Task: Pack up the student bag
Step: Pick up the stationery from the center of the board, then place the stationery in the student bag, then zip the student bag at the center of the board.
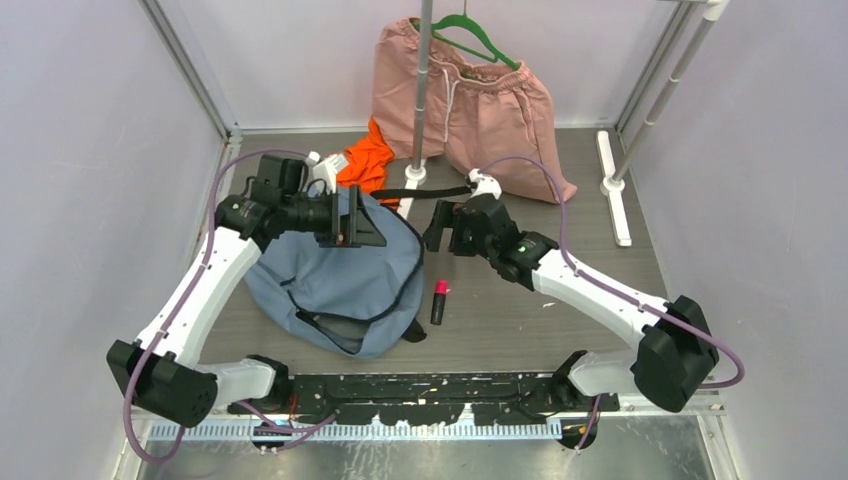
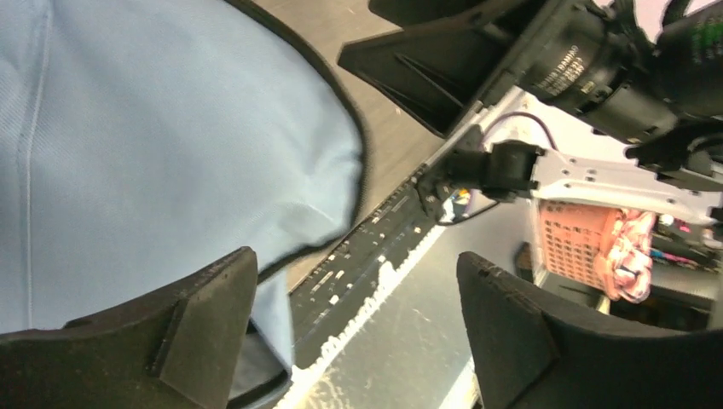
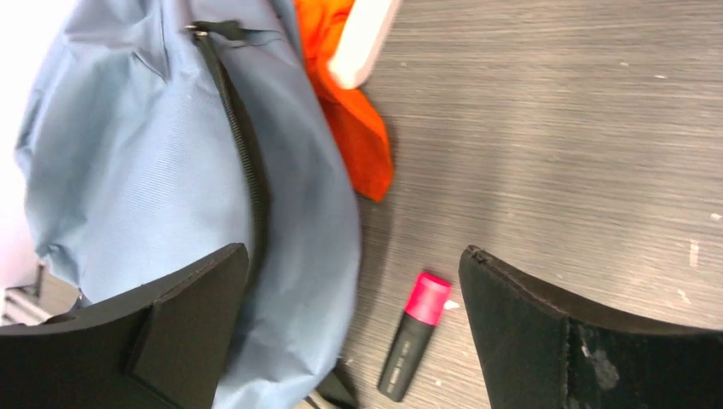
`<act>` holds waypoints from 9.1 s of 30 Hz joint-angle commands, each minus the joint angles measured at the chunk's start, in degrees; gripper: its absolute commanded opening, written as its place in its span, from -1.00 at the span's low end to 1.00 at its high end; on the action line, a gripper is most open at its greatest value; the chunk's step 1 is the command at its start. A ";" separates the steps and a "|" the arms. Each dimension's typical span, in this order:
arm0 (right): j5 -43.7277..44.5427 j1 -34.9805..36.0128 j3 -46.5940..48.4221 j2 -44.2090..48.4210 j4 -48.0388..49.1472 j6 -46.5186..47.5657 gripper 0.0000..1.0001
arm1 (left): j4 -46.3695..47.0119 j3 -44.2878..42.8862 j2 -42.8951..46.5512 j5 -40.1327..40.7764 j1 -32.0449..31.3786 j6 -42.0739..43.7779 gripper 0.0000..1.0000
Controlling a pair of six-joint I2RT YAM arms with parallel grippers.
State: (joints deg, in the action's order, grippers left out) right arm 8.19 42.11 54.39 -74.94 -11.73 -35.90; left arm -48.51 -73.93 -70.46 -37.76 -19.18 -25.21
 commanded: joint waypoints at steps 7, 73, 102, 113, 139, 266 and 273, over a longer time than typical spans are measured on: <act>4.01 -0.47 -2.90 3.36 -7.80 -0.96 0.94 | 0.14 -1.70 5.27 8.18 -0.21 1.51 0.65; 3.76 9.39 -1.95 0.16 -5.86 -4.18 -0.98 | 8.21 15.59 -7.24 26.38 -0.21 -4.62 -0.16; -21.27 8.20 17.02 -19.35 6.36 -9.52 -0.98 | 7.35 11.44 -10.29 45.01 0.46 -0.09 0.10; -23.92 7.97 19.47 -23.70 8.39 -13.21 -0.98 | 9.72 10.15 -15.13 51.10 -0.60 -0.53 -0.07; -29.95 9.02 31.74 -38.16 5.09 -14.59 -0.98 | 2.93 1.42 -7.84 42.50 2.36 -1.88 -1.00; -23.49 -7.44 30.52 -33.35 -1.64 -7.84 -0.15 | 12.23 -4.44 -29.55 12.35 4.33 -6.30 -0.36; -21.23 -6.85 29.04 -29.07 -4.44 -4.66 -0.13 | 16.64 -2.29 -30.16 7.10 4.33 -9.01 -1.00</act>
State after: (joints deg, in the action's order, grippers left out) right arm -14.96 34.59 82.94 -110.45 -14.87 -43.86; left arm -34.57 -76.82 -100.29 -25.76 -14.85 -33.28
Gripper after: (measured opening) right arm 0.431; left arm 0.022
